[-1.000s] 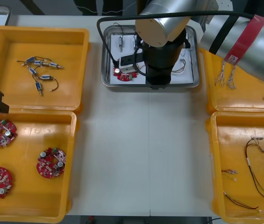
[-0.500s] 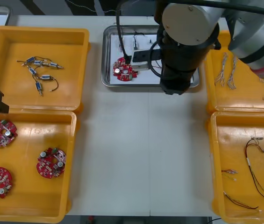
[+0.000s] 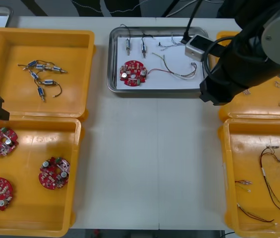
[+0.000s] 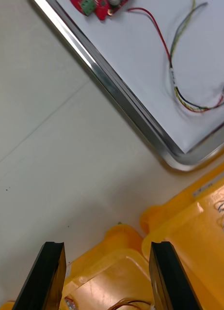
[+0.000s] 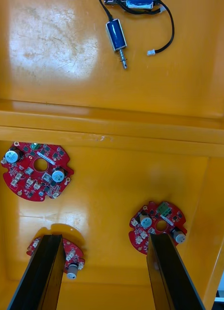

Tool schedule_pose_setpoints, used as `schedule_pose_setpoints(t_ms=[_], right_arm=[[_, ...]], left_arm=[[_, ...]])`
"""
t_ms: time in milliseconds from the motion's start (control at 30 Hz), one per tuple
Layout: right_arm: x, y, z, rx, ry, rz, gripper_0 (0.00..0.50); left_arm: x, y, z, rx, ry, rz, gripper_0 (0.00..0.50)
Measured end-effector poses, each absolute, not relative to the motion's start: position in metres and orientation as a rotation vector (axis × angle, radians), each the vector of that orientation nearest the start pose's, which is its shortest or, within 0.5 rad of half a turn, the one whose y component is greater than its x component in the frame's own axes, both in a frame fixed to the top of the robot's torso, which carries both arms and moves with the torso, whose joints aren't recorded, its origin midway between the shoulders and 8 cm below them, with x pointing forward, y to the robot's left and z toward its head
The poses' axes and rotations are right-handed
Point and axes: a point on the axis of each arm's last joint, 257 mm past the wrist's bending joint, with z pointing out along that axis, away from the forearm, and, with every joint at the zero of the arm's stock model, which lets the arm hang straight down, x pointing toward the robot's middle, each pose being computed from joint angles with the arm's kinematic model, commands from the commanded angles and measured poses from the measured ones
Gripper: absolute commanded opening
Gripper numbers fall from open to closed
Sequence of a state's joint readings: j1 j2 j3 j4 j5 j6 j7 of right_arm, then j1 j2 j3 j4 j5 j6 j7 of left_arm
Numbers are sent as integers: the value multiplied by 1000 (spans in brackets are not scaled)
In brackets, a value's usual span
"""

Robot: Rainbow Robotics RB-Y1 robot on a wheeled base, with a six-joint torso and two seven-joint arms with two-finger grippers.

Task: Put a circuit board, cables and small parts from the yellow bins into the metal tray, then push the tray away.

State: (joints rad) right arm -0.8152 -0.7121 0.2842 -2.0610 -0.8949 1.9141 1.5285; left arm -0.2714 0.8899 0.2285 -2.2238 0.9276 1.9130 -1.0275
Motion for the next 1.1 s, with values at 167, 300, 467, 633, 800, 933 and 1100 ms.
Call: schedule_pose_setpoints(t_ms=[167,300,467,633,800,933,1100], right_arm=[[439,-199,-95,-760,2490,-35,500],[430,-231,-99,-635,2516,-30,500],[418,-265,-104,-344,2576,26,500],[410,-298,-100,-174,2570,67,500],[401,-329,-100,-45,2562,82,500],[393,-348,-103,31,2564,77,500],[383,-368,-113,90,2573,34,500]], left_arm=[[388,351,-126,-122,2632,-1,500],[388,351,-126,-122,2632,-1,500],[388,351,-126,-122,2631,-1,500],[388,351,-126,-122,2632,-1,500],[388,351,-126,-122,2632,-1,500],[388,351,-126,-122,2632,-1,500],[388,351,-126,-122,2632,-1,500]])
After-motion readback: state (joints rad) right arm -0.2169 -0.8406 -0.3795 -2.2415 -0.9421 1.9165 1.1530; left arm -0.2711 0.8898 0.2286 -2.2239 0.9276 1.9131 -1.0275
